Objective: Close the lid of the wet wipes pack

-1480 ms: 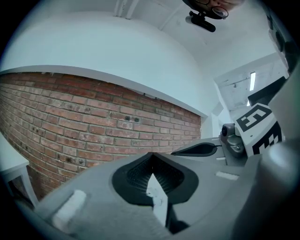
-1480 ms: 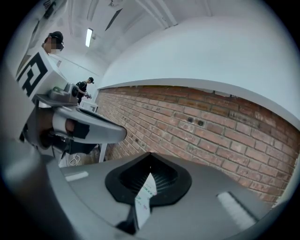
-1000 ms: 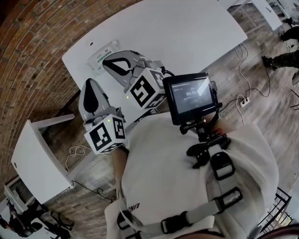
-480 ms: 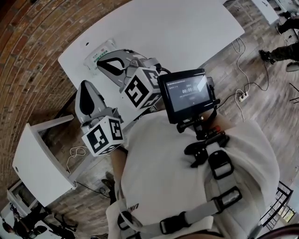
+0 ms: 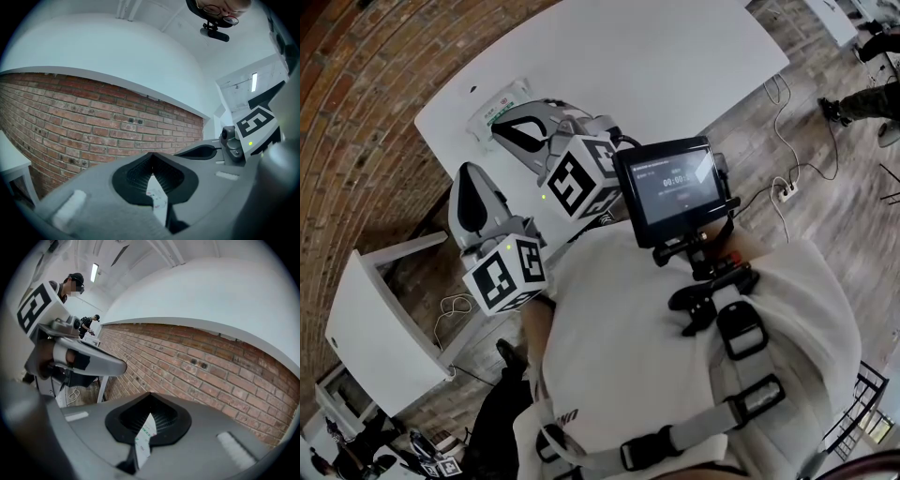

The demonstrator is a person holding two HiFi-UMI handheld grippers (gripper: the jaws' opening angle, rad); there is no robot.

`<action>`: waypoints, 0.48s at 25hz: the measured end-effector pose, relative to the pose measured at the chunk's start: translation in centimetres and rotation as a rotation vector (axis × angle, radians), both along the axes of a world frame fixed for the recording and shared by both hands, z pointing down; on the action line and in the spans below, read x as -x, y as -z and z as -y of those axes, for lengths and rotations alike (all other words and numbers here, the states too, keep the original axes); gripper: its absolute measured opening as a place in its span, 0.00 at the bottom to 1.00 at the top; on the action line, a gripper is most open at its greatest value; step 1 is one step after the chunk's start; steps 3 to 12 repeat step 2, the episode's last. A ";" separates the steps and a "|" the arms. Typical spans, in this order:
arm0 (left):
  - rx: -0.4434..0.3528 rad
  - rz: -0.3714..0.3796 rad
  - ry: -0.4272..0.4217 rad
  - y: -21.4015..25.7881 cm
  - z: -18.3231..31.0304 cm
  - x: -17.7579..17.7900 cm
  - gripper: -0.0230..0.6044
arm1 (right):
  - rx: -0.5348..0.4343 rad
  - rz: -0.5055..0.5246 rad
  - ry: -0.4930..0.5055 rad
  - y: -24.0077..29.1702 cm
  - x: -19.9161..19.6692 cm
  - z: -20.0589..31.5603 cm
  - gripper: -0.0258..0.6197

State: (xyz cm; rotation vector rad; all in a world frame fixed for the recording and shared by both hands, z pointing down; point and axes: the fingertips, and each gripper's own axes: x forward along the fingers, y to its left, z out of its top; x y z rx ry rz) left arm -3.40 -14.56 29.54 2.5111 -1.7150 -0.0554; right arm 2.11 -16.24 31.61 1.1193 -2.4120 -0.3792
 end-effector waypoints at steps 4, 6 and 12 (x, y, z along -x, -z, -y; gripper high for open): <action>-0.001 -0.002 0.001 0.0 0.0 0.0 0.04 | -0.002 -0.001 0.000 0.0 0.0 0.0 0.05; -0.001 -0.002 0.001 0.0 0.0 0.0 0.04 | -0.002 -0.001 0.000 0.0 0.0 0.0 0.05; -0.001 -0.002 0.001 0.0 0.0 0.0 0.04 | -0.002 -0.001 0.000 0.0 0.0 0.0 0.05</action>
